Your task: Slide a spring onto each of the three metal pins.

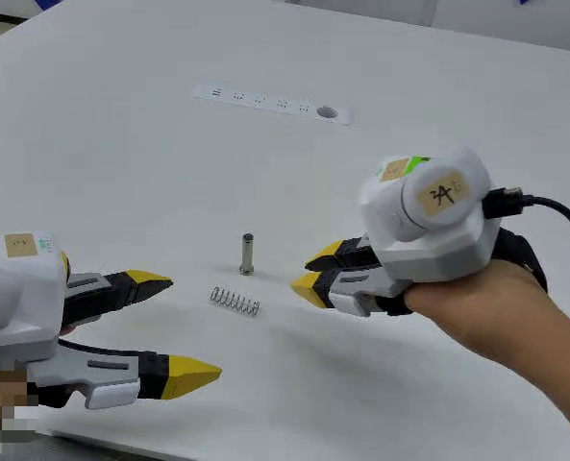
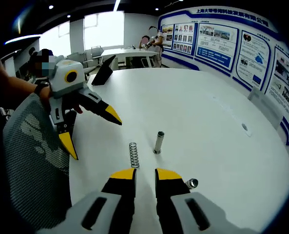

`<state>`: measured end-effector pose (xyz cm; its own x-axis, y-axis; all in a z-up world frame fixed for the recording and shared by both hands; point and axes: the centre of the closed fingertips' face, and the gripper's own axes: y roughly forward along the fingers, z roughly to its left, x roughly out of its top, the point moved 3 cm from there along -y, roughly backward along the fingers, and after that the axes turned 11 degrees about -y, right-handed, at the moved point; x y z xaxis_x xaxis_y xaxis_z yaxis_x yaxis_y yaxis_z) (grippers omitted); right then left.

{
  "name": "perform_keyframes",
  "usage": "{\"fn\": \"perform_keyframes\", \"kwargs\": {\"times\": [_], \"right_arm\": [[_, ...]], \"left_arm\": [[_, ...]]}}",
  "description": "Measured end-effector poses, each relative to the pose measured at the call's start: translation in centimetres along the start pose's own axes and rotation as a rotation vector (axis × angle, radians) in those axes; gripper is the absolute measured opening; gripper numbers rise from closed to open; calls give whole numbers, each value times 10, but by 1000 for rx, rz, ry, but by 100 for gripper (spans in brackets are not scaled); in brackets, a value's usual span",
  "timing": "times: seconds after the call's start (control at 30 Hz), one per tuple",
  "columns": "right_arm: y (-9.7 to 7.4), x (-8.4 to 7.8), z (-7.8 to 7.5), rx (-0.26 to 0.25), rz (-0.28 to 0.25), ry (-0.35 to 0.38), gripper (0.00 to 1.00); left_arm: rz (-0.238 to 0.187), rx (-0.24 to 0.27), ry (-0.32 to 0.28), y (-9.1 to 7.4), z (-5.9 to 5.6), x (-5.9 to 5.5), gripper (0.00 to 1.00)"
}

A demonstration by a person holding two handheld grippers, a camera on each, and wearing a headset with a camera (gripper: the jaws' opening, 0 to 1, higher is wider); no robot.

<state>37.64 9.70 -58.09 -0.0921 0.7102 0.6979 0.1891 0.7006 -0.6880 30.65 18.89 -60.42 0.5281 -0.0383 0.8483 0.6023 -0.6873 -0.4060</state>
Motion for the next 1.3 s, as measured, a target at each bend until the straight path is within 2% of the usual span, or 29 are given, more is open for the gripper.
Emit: {"fn": "perform_keyframes", "kwargs": {"times": [0.17,0.53,0.67,0.93,1.3], "right_arm": [[15,15,6,50,8,-49,16],[46,30,14,134,56,-131,16],[56,32,16,152,86,-167,16],[72,27,18,192,139,-177,16],[87,22,19,215,195,-190,15]], "left_arm": [[-2,3,2,0,1,0,75],[-5,7,4,-1,1,1,75],[-6,7,4,-1,1,1,75],[-6,6,3,-1,1,1,75],[-10,7,0,-1,1,2,75]]}}
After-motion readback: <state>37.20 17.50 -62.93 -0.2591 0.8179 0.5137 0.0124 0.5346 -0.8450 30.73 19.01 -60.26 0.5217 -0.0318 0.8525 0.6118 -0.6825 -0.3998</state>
